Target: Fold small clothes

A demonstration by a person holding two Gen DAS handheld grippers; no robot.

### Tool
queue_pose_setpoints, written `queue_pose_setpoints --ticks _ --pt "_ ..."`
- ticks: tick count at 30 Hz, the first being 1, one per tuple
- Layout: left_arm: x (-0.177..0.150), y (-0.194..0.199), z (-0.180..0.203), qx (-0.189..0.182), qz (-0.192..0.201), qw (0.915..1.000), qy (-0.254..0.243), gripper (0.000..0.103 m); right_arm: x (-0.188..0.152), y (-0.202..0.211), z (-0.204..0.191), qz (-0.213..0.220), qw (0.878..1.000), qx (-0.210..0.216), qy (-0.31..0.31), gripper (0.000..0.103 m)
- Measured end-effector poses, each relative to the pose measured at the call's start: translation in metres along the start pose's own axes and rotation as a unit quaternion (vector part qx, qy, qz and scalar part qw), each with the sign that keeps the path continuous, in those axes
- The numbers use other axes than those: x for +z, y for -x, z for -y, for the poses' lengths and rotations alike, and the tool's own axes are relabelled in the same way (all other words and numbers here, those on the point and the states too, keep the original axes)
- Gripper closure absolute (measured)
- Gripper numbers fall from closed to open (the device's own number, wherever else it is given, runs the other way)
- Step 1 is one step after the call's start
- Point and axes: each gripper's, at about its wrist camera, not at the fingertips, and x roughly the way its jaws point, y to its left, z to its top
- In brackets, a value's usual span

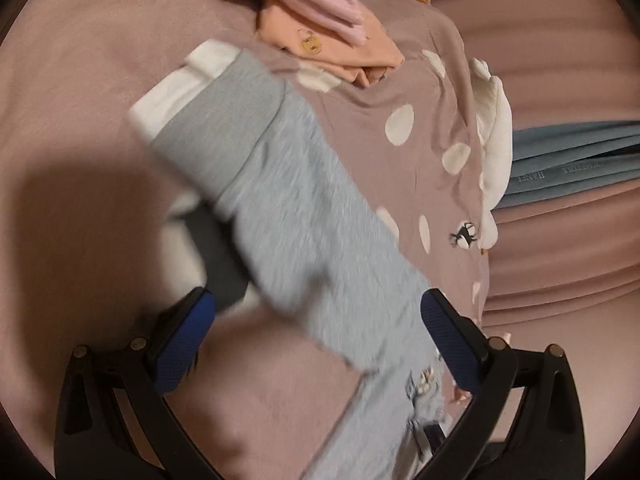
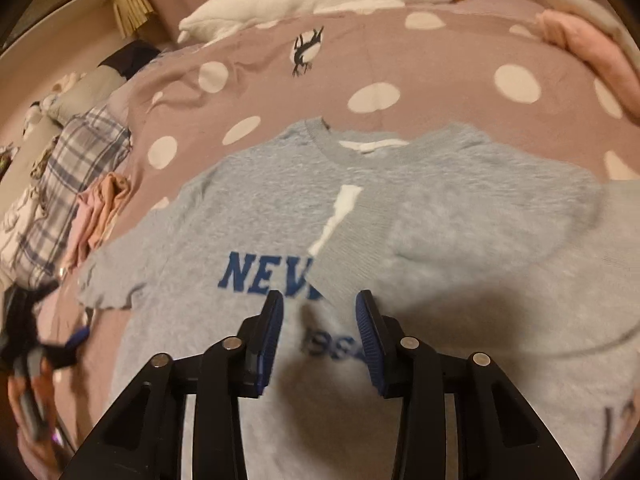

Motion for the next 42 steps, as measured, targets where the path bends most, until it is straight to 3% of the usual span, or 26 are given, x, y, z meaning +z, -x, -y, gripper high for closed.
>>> queue_pose_setpoints --ticks 5,6,8,9,10,11,14,16,19,21,23,27,29,30,31,32,34,36,39,42 --pt "0.023 -0.016 0.018 0.042 0.019 0.9985 -0.030 0.002 -0.015 0.025 0.020 0.002 1.000 0.007 -0.012 0.063" --pt "0.026 -0.017 0.020 0.053 0.028 0.9978 -0.029 0.007 -0.019 0.032 0.023 0.008 1.000 0.007 -0.014 0.063" --pt "0.031 -0.019 0.023 0.084 0.043 0.9952 -0.027 0.023 -0.025 0.041 0.026 0.016 1.000 0.005 -0.019 0.063" --pt "0.034 -0.020 0.024 0.104 0.050 0.9929 -0.029 0.047 -0.029 0.047 0.028 0.022 1.000 0.008 -0.021 0.063" --pt "0.036 -0.022 0.027 0.128 0.053 0.9897 -0.035 0.083 -0.034 0.053 0.030 0.026 0.999 0.008 -0.022 0.063" --pt "0.040 -0.026 0.029 0.145 0.048 0.9874 -0.039 0.098 -0.038 0.059 0.032 0.031 0.999 0.004 -0.022 0.063" --pt "0.036 -0.022 0.046 0.183 0.068 0.9779 -0.075 0.101 -0.050 0.071 0.032 0.036 0.999 -0.013 -0.004 0.062" --pt "0.021 -0.015 0.078 0.189 0.095 0.9673 -0.141 0.101 -0.056 0.077 0.032 0.038 0.999 -0.025 0.009 0.062" --pt "-0.013 -0.013 0.126 0.169 0.104 0.9513 -0.236 0.101 -0.063 0.087 0.037 0.044 0.999 -0.026 0.010 0.062" --pt "-0.050 -0.018 0.165 0.147 0.103 0.9331 -0.312 0.101 -0.066 0.092 0.040 0.051 0.998 -0.028 0.006 0.062" --pt "-0.091 -0.029 0.200 0.116 0.086 0.9136 -0.380 0.100 -0.070 0.095 0.043 0.056 0.998 -0.027 -0.005 0.062" --pt "-0.161 -0.060 0.233 0.080 0.028 0.8864 -0.455 0.093 -0.074 0.096 0.049 0.061 0.998 -0.021 -0.028 0.062" --pt "-0.187 -0.082 0.236 0.081 -0.017 0.8728 -0.481 0.073 -0.078 0.098 0.051 0.060 0.997 -0.023 -0.036 0.062" --pt "-0.200 -0.095 0.236 0.091 -0.039 0.8623 -0.497 0.039 -0.079 0.098 0.052 0.057 0.997 -0.023 -0.040 0.062" --pt "-0.206 -0.103 0.236 0.101 -0.049 0.8542 -0.508 0.016 -0.081 0.098 0.053 0.055 0.997 -0.023 -0.044 0.062" --pt "-0.215 -0.106 0.232 0.104 -0.048 0.8445 -0.523 0.015 -0.082 0.099 0.054 0.054 0.997 -0.023 -0.047 0.062" --pt "-0.223 -0.099 0.227 0.092 -0.043 0.8348 -0.541 0.016 -0.085 0.100 0.057 0.051 0.997 -0.020 -0.055 0.061" --pt "-0.223 -0.085 0.224 0.080 -0.047 0.8358 -0.541 0.016 -0.085 0.100 0.059 0.048 0.997 -0.017 -0.059 0.060" --pt "-0.207 -0.057 0.210 0.066 -0.034 0.8530 -0.517 0.012 -0.083 0.099 0.057 0.041 0.997 -0.007 -0.064 0.057" --pt "-0.189 -0.033 0.187 0.085 0.001 0.8640 -0.496 0.004 -0.075 0.094 0.048 0.036 0.997 0.028 -0.063 0.057"
